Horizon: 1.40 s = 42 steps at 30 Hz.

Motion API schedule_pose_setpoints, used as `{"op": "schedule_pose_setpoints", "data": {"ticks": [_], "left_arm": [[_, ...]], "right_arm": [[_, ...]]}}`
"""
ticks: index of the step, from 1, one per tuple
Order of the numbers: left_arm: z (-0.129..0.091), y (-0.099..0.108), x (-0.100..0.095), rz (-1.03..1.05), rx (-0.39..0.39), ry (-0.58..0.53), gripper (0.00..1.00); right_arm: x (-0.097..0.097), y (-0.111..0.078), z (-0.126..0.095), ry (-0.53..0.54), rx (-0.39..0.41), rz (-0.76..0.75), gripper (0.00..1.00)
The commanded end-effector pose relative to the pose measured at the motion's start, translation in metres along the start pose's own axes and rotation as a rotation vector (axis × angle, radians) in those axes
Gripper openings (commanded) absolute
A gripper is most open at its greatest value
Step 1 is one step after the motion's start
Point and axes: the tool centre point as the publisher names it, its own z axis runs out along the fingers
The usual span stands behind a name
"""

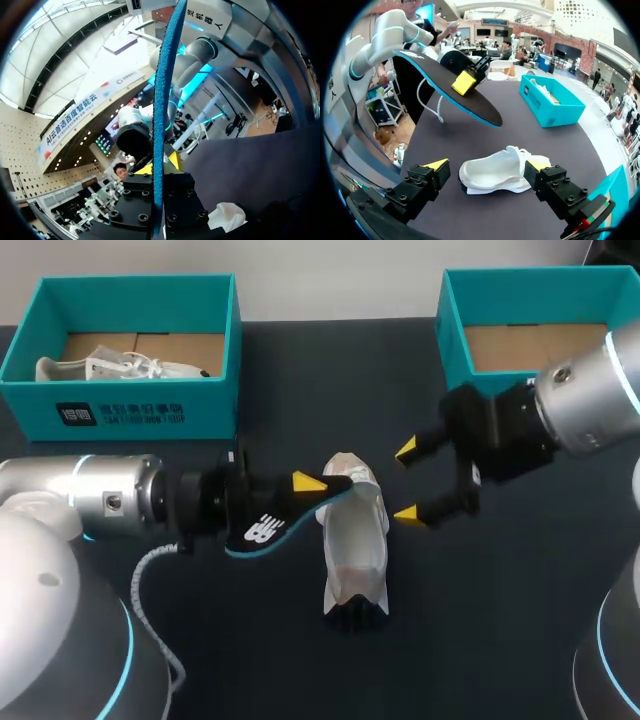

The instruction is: Take the shoe out of the shoebox, open the shoe tongue, remove and reinsert the insole, then place the shoe into the shoebox

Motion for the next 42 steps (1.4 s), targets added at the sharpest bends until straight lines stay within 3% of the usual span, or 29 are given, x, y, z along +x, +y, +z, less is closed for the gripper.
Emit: {"op": "schedule_pose_setpoints", "data": {"ticks": [1,5,23,26,42], "left_arm": [[0.003,-0.005,0.014,0.012,-0.011,-0.007,0.00],[0.007,-0.001,0.023,-0.012,-0.009,-0.020,0.00],[0.026,0.024,0.062,-0.001,-0.046,0.031,0.00],[0.027,0.028,0.067,0.012,-0.060,0.042,0.00],[0.027,0.032,0.078,0.026,-0.075,0.045,0.00]], "right_arm": [[0.003,-0.012,0.012,0.017,0.004,-0.008,1.00],[0.006,-0.022,0.025,0.016,0.057,-0.078,1.00],[0.006,-0.022,0.025,0.016,0.057,-0.078,1.00],[0.006,-0.029,0.033,0.028,0.050,-0.094,1.00],[0.004,-0.071,0.054,-0.031,0.189,-0.175,1.00]]}}
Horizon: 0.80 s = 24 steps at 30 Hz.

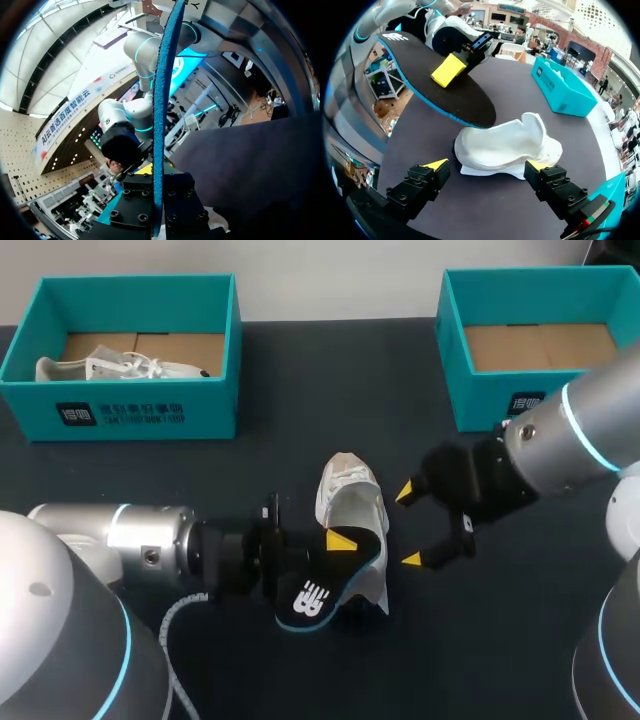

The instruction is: Take the shoe out of the shoebox, open the shoe tongue, remove and reinsert the insole, then place the shoe into the shoebox

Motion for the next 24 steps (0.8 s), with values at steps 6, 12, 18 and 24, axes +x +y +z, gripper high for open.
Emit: {"op": "schedule_pose_setpoints", "data": {"ticks": [6,12,18,24], "left_arm": [[0.002,-0.001,0.006,0.000,-0.002,-0.012,0.00],[0.003,-0.003,0.007,0.004,-0.009,-0.011,0.00],[0.003,-0.005,0.007,0.006,-0.011,-0.014,0.00],[0.006,-0.002,0.007,-0.003,-0.017,-0.012,0.00]], "right_arm": [[-0.008,-0.015,0.020,-0.045,0.049,-0.062,1.00],[-0.017,-0.027,0.028,-0.060,0.062,-0.058,1.00],[-0.026,-0.028,0.038,-0.065,0.053,-0.078,1.00],[-0.026,-0.029,0.043,-0.067,0.037,-0.061,1.00]]}}
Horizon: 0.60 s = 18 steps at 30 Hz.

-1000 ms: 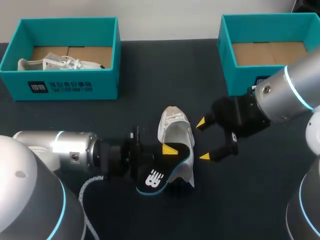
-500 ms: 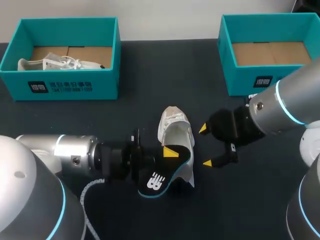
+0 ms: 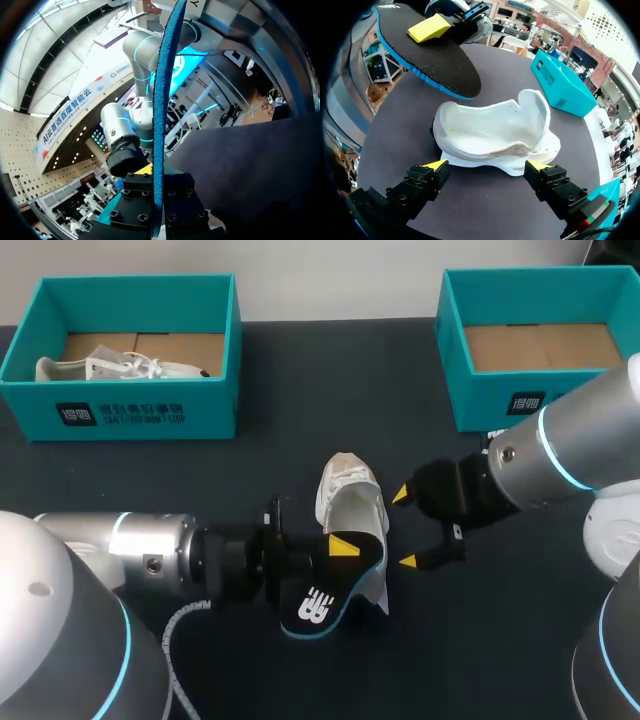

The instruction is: Take the shoe out of the shoebox, open the shoe tongue, remove and reinsert the insole, then place the shoe into the shoebox

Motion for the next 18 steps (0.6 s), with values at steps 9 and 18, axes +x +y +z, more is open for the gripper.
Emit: {"op": "schedule_pose_setpoints", "data": {"ticks": [9,18], "left_arm": [[0.012,0.015,0.010,-0.016,-0.003,-0.005,0.00],[0.018,0.039,0.015,-0.048,0.002,-0.014,0.00]], "right_arm": [[-0.001,-0.001,0.010,-0.008,-0.002,0.001,1.00],[-0.001,-0.001,0.010,-0.008,-0.002,0.001,1.00]]}}
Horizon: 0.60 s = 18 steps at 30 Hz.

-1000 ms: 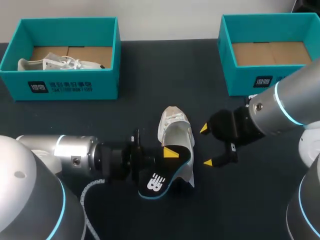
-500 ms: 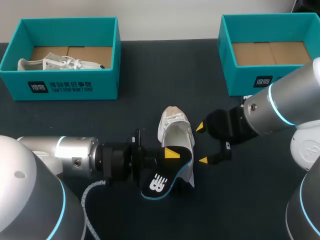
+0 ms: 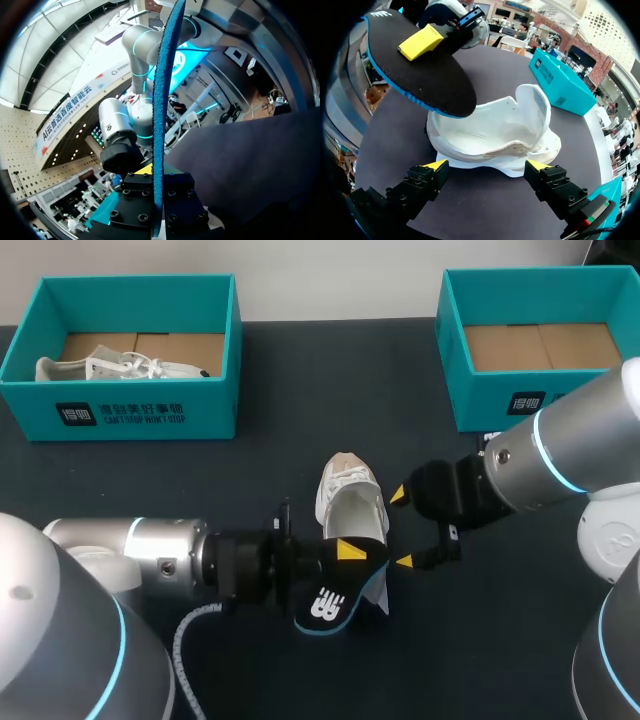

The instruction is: Take the shoe out of the shoebox, open the shoe tongue, remove and reinsert the insole, then place the shoe into the shoebox

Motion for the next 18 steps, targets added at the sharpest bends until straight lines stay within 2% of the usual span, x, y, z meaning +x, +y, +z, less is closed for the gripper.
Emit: {"op": "schedule_pose_setpoints", "data": {"ticks": [1,18], "left_arm": [[0.009,0.017,0.003,-0.015,0.013,-0.012,0.00],[0.007,0.057,0.010,-0.056,-0.023,-0.007,0.00]], "right_arm": [[0.001,0.001,0.001,-0.004,0.002,0.001,1.00],[0.001,0.001,0.001,-0.004,0.002,0.001,1.00]]}}
